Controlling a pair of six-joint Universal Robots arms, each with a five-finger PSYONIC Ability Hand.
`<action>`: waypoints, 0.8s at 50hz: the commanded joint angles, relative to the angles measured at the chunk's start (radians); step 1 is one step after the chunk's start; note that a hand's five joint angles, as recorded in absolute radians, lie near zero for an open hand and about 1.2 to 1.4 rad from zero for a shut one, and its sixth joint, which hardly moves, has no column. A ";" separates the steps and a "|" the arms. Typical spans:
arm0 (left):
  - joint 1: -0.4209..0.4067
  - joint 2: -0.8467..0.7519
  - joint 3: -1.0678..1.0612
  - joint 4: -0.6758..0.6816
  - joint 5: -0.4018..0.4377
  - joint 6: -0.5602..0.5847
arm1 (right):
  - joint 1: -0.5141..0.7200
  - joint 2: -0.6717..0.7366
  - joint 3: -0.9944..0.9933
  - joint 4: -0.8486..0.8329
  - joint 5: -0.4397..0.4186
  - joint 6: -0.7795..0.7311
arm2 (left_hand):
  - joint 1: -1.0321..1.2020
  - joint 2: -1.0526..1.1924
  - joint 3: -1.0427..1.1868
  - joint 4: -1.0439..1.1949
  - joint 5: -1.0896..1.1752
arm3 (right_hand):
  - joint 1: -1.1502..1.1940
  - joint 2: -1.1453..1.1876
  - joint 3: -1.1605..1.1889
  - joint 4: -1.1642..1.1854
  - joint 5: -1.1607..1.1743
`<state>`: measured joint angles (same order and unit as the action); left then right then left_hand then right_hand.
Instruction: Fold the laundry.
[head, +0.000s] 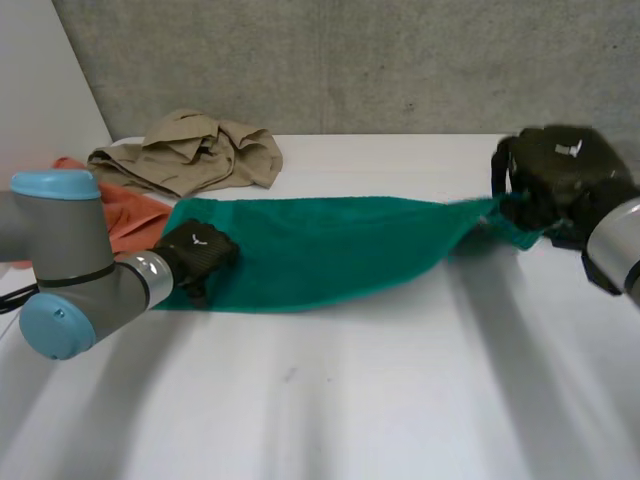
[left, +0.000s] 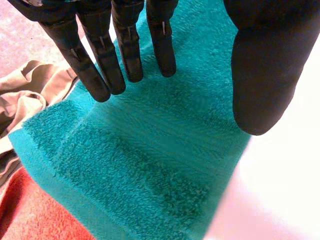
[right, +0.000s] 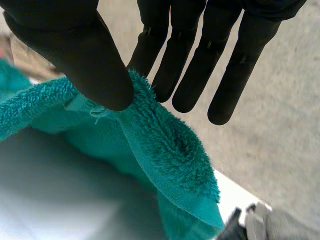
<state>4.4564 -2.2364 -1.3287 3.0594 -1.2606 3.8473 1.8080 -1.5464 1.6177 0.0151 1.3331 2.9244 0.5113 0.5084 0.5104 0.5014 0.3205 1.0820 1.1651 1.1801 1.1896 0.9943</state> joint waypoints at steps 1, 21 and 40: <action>-0.023 0.026 -0.009 -0.034 0.000 -0.083 | 0.108 -0.006 -0.249 0.127 0.014 0.076 | -0.004 -0.001 -0.003 0.006 0.012 | 0.314 0.231 0.216 0.207 0.227; -0.206 0.021 0.040 -0.056 -0.134 -0.486 | 0.393 0.065 -0.528 0.262 0.204 0.102 | 0.005 0.007 0.005 0.014 0.021 | 0.314 0.231 0.216 0.207 0.227; -0.496 -0.063 0.226 -0.128 -0.250 -0.877 | 0.479 0.058 -0.573 0.318 0.256 0.157 | 0.411 0.414 0.412 0.421 0.427 | 0.314 0.231 0.216 0.207 0.227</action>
<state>4.0257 -2.2774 -1.1532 2.9390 -1.4638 3.0755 2.2765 -1.4862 1.0310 0.3303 1.5869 3.0713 0.5479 0.5317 0.5344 0.5366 0.3639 1.1115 1.1687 1.1857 1.1929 1.0055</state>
